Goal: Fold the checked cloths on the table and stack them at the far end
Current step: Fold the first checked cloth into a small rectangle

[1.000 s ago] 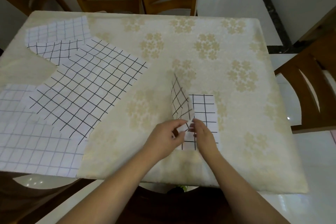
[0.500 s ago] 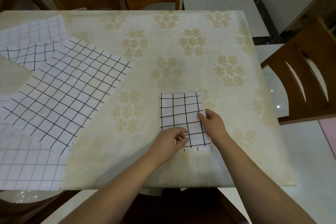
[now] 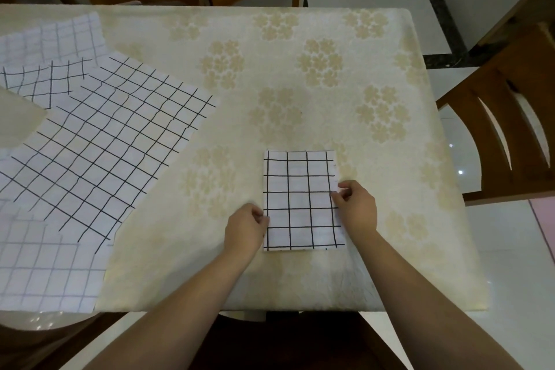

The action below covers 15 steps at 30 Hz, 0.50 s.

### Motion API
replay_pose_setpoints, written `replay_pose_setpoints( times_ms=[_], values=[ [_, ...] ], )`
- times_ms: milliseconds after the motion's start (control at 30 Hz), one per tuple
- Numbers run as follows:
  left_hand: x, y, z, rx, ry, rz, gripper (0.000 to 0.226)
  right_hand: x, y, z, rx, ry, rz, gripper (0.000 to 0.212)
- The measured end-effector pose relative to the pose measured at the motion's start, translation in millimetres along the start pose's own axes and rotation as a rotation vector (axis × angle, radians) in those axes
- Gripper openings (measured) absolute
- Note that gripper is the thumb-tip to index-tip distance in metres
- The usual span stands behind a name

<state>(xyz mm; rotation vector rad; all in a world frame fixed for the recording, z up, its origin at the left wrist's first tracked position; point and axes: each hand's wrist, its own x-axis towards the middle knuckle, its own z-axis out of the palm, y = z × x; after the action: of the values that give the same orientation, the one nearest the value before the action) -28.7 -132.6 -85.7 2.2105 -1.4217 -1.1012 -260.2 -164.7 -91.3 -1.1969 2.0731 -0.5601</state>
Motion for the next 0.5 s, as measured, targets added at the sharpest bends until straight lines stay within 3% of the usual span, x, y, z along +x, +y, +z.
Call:
replay_pose_setpoints(
  times_ms=[500],
  values=[
    [4.3, -7.3, -18.7, -0.221, -0.028, 0.0, 0.015, -16.5, -0.4, 12.1, -0.011, 0.104, -0.075, 0.021]
  ],
)
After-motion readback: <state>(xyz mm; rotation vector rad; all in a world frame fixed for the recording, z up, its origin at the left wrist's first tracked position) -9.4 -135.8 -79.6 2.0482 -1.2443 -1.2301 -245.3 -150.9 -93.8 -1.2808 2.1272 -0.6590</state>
